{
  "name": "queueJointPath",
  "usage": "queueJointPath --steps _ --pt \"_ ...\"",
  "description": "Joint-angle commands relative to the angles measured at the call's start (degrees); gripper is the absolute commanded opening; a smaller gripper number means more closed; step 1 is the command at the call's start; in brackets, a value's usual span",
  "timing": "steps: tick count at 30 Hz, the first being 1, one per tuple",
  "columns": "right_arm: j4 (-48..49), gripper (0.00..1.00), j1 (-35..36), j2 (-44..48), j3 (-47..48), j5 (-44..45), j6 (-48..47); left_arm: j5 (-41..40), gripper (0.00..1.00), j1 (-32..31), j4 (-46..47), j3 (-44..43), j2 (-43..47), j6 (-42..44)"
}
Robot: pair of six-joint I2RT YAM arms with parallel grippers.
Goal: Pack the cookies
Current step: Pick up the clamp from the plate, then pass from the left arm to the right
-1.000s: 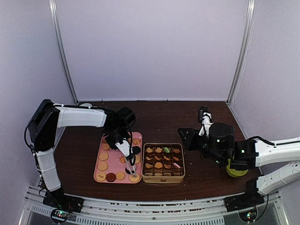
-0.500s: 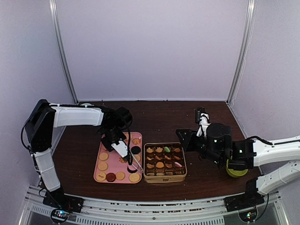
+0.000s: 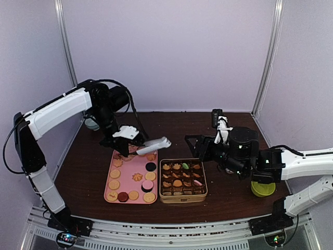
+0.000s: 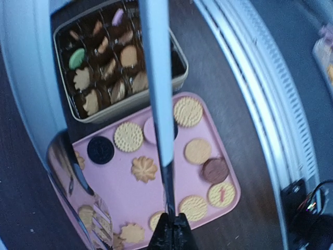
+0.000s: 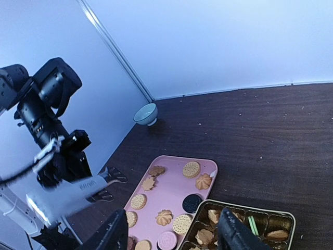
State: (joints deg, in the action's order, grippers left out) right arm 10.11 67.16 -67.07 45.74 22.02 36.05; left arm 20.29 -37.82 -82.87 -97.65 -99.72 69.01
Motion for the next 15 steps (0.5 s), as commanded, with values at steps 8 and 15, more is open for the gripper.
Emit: queueJointPath --steps 8,15 --pt "13.21 0.75 0.19 -0.45 0.37 -18.69 -10.22 47.39 0.0 5.22 -11.96 -5.71 2.11 -19.37" --pt "14.12 0.76 -1.41 -7.07 8.49 -31.11 -11.45 54.35 0.0 4.93 -11.96 -3.93 2.17 -21.45"
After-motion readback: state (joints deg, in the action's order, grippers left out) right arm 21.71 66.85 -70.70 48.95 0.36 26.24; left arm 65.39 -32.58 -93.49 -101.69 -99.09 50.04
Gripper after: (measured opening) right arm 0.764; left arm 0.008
